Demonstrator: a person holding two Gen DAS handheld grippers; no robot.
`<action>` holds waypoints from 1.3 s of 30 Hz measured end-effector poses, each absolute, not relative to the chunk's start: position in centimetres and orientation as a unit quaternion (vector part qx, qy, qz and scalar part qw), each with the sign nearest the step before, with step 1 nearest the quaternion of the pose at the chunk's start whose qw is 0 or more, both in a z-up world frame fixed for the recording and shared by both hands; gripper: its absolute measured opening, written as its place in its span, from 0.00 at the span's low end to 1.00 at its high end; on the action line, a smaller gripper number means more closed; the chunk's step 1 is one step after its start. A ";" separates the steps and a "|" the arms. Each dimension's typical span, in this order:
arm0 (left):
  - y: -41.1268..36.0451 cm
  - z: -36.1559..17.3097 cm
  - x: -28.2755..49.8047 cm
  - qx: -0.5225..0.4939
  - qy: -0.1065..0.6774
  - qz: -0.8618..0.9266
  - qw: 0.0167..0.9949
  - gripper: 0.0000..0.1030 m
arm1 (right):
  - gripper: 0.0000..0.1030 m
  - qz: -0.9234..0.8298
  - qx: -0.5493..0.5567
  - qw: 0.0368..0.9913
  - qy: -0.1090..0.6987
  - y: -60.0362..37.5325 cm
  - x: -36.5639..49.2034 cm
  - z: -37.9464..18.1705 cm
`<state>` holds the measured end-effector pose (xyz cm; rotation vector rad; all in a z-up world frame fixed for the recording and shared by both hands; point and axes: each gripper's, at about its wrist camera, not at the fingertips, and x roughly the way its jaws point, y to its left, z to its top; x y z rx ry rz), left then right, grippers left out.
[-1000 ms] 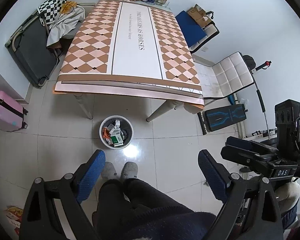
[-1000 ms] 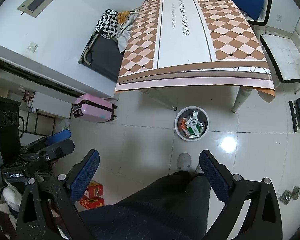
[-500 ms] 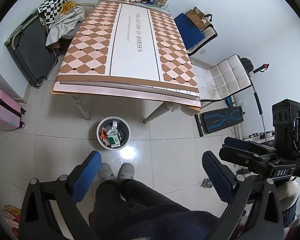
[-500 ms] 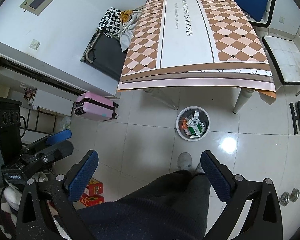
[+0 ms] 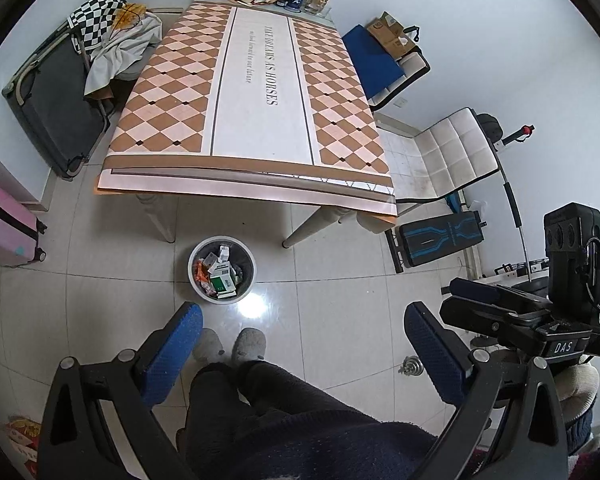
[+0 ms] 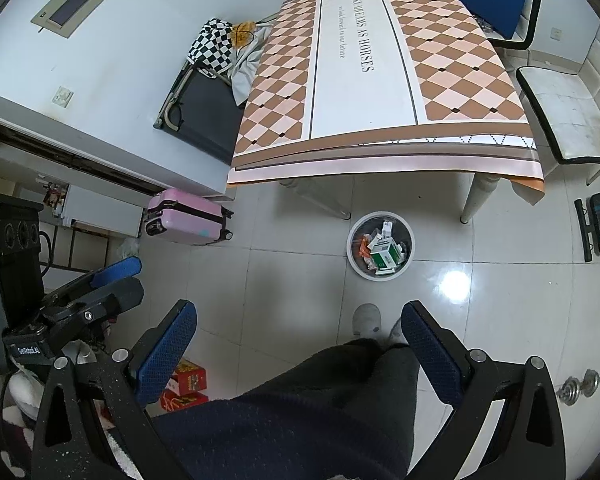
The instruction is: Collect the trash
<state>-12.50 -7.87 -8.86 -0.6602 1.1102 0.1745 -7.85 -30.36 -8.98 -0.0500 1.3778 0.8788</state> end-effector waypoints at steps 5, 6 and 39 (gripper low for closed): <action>-8.0 -8.8 -12.3 -0.306 0.518 0.078 0.795 1.00 | 1.00 0.394 -0.023 0.683 0.615 -30.4 -7.9 -8.9; -8.0 -8.8 -12.2 -0.306 0.518 0.078 0.795 1.00 | 1.00 0.394 -0.024 0.683 0.615 -30.4 -7.9 -8.9; -8.3 -8.7 -12.2 -0.305 0.516 0.077 0.797 1.00 | 1.00 0.404 -0.029 0.678 0.613 -30.4 -8.0 -8.5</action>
